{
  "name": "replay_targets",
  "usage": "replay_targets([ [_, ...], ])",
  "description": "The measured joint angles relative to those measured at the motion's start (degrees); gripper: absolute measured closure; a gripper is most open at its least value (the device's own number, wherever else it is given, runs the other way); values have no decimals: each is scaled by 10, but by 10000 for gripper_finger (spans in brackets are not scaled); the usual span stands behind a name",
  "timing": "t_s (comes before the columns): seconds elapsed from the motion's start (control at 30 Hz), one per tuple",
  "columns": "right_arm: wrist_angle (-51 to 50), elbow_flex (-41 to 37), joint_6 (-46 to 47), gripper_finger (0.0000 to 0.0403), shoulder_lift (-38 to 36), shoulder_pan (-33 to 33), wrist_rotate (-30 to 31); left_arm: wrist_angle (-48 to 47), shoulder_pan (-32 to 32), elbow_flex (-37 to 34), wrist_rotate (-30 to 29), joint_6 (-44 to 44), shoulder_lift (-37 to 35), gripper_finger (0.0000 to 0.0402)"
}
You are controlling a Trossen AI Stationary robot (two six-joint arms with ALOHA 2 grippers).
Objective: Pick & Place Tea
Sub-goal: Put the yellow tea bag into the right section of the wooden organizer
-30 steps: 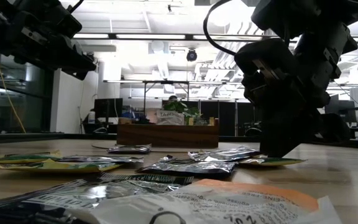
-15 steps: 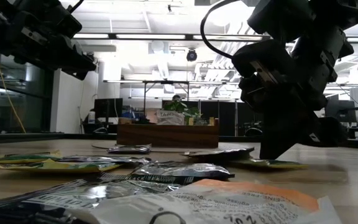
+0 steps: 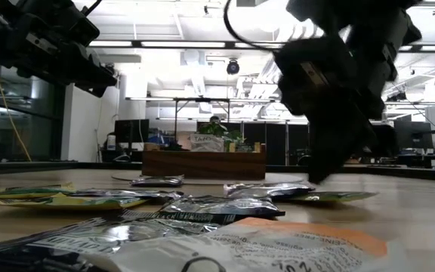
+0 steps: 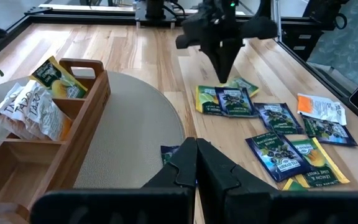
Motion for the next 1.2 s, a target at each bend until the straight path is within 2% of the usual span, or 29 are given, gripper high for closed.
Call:
replay_targets([
  [0.33, -100, 75, -53, 403, -2, 19, 57, 0, 0, 0, 0, 0, 0, 401],
  [0.63, -158, 117, -171, 403, -3, 19, 77, 0, 0, 0, 0, 0, 0, 401],
  [0.83, -176, 123, -232, 403, -3, 19, 84, 0, 0, 0, 0, 0, 0, 401],
  [1.2, -176, 123, -261, 403, -4, 19, 82, 2, 0, 0, 0, 0, 0, 401],
])
